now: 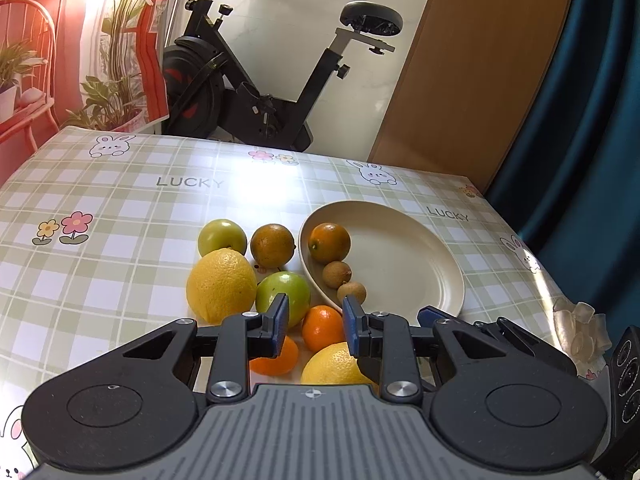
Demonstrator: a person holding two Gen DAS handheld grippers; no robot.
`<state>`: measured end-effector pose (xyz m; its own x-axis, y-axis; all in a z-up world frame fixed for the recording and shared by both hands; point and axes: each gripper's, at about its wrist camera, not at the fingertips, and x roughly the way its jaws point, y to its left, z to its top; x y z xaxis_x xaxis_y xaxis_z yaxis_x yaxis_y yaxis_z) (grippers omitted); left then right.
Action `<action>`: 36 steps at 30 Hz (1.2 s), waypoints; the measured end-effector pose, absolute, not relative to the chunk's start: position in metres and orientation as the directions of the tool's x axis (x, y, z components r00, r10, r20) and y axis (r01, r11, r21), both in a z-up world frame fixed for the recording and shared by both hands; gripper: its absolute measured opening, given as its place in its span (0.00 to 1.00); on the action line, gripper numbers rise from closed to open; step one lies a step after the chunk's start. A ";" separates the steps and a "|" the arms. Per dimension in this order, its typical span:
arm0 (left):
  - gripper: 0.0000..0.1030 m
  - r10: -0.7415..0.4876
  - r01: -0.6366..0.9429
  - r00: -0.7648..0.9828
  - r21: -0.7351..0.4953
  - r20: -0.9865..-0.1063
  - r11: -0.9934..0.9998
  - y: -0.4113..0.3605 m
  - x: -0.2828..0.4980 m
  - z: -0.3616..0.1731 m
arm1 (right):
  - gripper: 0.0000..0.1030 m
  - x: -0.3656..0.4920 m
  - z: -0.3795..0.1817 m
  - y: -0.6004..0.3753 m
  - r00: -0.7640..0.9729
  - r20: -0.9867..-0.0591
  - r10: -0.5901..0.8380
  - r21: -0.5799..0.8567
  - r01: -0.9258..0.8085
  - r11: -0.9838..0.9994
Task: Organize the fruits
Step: 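Move both grippers toward the large lemon beside the plate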
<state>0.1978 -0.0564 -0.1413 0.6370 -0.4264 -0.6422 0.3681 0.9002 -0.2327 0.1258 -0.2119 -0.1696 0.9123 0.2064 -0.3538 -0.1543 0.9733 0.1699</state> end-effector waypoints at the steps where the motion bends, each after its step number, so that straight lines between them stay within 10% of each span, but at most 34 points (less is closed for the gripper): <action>1: 0.30 -0.427 0.365 0.634 -0.238 -0.644 0.900 -0.055 0.198 -0.143 | 0.69 0.125 -0.169 -0.209 0.910 -0.354 0.217 0.161 -0.169 0.972; 6: 0.31 -0.449 0.361 0.621 -0.274 -0.643 0.891 -0.044 0.199 -0.149 | 0.70 0.126 -0.173 -0.198 0.888 -0.387 0.249 0.139 -0.211 0.968; 12: 0.58 -0.466 0.367 0.619 -0.292 -0.632 0.883 -0.038 0.197 -0.155 | 0.72 0.130 -0.181 -0.193 0.856 -0.433 0.282 0.153 -0.238 0.959; 36: 0.58 -0.523 0.412 0.510 -0.340 -0.683 0.845 -0.051 0.198 -0.188 | 0.70 0.139 -0.197 -0.180 0.802 -0.507 0.316 0.140 -0.285 0.948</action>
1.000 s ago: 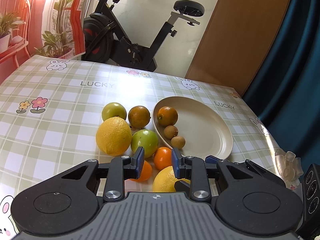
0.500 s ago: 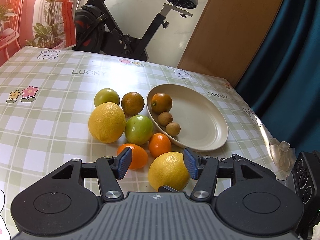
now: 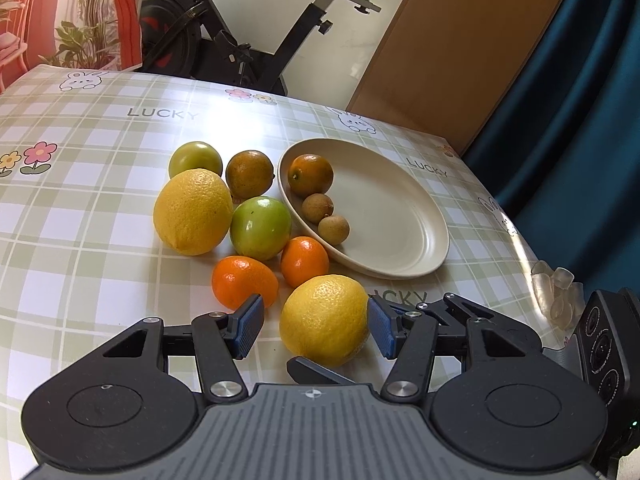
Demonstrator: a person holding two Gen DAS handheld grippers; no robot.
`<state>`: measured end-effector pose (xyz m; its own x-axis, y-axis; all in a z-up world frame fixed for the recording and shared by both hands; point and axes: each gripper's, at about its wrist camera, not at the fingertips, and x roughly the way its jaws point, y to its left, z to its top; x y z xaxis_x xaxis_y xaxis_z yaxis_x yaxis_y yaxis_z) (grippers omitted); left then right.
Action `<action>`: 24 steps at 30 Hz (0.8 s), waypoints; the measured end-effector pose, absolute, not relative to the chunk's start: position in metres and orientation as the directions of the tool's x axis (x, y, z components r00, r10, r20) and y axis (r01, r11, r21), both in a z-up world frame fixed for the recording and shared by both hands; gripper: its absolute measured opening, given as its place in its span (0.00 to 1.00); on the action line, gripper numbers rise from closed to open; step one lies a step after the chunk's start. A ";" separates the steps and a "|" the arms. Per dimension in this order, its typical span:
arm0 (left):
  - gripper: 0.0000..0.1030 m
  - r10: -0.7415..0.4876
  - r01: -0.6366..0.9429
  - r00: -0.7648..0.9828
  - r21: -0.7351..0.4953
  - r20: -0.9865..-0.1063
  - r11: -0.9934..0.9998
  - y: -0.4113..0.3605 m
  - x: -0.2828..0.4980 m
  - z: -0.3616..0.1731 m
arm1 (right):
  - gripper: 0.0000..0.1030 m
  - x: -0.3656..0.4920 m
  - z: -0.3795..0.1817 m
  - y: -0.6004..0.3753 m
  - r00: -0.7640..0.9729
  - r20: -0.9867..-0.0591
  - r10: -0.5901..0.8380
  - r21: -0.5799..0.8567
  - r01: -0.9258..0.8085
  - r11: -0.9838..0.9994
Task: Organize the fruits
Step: 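Move both grippers toward the large lemon beside the plate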
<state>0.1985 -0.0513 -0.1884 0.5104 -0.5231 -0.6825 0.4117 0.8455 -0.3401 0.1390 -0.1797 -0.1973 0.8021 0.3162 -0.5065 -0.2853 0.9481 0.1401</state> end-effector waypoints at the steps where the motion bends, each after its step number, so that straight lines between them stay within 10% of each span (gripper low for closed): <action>1: 0.58 -0.524 0.415 0.510 -0.338 -0.683 0.845 -0.052 0.198 -0.188 | 0.69 0.139 -0.198 -0.180 0.803 -0.507 0.314 0.140 -0.282 0.949; 24: 0.54 -0.511 0.442 0.511 -0.299 -0.691 0.846 -0.065 0.195 -0.194 | 0.66 0.142 -0.200 -0.179 0.804 -0.512 0.302 0.152 -0.261 0.953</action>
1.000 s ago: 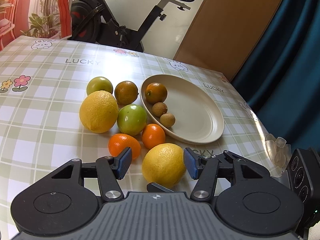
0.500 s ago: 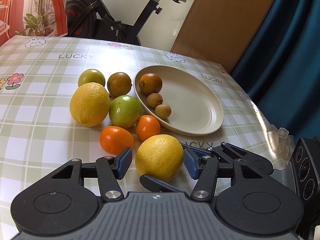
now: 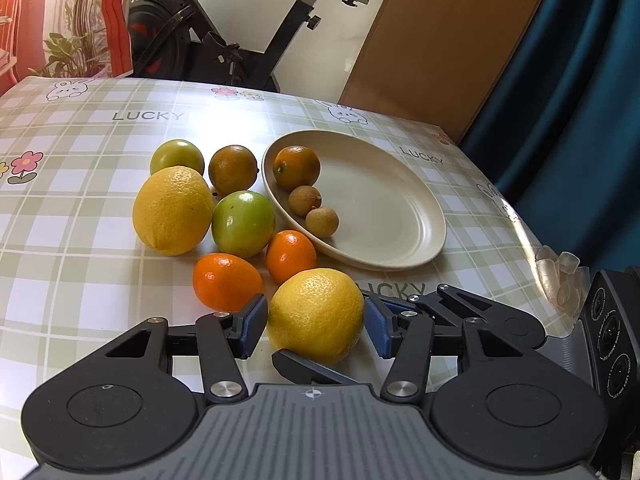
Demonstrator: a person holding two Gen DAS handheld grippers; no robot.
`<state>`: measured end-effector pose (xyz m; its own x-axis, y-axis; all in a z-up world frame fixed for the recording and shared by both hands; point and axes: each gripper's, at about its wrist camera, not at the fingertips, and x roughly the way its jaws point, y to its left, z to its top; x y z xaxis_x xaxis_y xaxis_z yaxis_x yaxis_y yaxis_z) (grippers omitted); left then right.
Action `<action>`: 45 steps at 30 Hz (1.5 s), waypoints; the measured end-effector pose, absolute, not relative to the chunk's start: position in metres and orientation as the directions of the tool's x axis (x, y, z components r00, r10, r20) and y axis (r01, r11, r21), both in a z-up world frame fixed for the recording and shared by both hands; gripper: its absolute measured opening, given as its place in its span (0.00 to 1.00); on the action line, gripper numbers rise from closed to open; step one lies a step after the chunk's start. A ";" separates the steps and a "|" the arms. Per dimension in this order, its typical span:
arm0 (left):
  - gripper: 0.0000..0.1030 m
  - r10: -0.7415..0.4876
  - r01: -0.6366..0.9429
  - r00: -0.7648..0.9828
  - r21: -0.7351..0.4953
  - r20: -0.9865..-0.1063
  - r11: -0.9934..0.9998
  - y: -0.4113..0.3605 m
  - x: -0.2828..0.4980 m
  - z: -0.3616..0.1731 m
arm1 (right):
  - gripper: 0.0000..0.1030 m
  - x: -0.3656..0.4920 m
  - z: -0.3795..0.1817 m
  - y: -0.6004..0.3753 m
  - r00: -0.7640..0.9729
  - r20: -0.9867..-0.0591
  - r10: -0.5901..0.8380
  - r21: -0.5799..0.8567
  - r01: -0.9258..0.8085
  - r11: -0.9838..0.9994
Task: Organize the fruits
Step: 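Move both grippers toward the large lemon beside the plate, then close both grippers together around the large lemon, then lift the lemon with both grippers and carry it over the plate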
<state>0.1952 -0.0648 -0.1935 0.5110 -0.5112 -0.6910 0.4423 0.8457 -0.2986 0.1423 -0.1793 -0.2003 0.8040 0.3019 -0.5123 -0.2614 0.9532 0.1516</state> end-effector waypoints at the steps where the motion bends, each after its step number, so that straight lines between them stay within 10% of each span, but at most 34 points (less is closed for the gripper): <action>1: 0.54 -0.510 0.443 0.512 -0.296 -0.692 0.846 -0.065 0.195 -0.194 | 0.65 0.142 -0.200 -0.179 0.804 -0.512 0.304 0.153 -0.263 0.953; 45: 0.50 -0.554 0.585 0.547 -0.187 -0.628 0.790 -0.125 0.215 -0.140 | 0.64 0.150 -0.153 -0.228 0.853 -0.478 0.209 0.212 -0.119 0.970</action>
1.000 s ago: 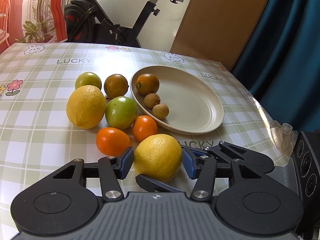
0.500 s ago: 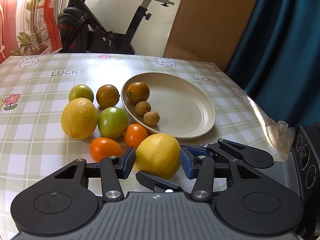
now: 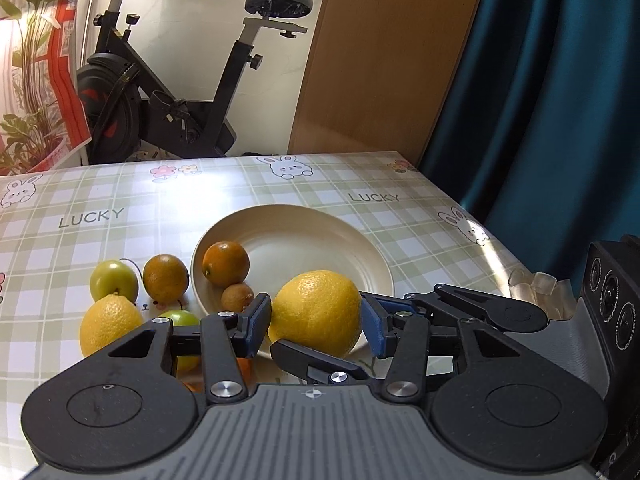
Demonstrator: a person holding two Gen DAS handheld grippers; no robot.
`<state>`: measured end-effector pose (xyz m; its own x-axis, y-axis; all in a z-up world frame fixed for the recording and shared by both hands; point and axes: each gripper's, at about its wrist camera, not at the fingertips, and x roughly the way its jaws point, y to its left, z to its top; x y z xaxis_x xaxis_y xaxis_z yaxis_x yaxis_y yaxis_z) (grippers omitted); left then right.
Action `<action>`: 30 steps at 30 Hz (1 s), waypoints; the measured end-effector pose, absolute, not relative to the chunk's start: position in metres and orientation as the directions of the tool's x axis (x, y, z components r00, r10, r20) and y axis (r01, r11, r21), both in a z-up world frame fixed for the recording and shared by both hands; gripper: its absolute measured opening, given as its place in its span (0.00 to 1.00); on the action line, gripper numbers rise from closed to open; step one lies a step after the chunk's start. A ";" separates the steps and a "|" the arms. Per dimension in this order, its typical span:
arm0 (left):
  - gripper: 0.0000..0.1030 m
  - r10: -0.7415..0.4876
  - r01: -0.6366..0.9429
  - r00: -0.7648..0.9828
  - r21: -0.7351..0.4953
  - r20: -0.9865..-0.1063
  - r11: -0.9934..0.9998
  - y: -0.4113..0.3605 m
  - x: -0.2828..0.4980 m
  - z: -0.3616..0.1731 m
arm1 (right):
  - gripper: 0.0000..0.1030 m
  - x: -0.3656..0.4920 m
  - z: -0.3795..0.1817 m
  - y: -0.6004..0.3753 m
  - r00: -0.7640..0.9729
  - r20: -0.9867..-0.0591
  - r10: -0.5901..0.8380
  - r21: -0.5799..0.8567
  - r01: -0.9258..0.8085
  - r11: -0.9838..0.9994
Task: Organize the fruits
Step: 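Lift the lemon with both grippers and carry it over the plate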
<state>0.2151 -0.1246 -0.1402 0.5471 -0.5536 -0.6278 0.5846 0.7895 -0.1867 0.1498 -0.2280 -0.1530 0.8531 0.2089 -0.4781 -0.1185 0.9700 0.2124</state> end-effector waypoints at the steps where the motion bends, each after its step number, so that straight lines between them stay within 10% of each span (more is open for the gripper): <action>1: 0.50 -0.556 0.593 0.548 -0.179 -0.625 0.785 -0.130 0.220 -0.137 | 0.64 0.153 -0.150 -0.233 0.856 -0.474 0.207 0.220 -0.112 0.969; 30: 0.50 -0.465 0.582 0.529 -0.096 -0.710 0.808 -0.179 0.340 -0.164 | 0.63 0.280 -0.170 -0.292 0.815 -0.545 0.199 0.289 -0.040 0.956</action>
<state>0.3399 -0.1790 -0.1641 0.5289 -0.4651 -0.7099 0.5818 0.8077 -0.0958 0.2798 -0.2915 -0.1696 0.8147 0.1986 -0.5448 -0.0398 0.9565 0.2891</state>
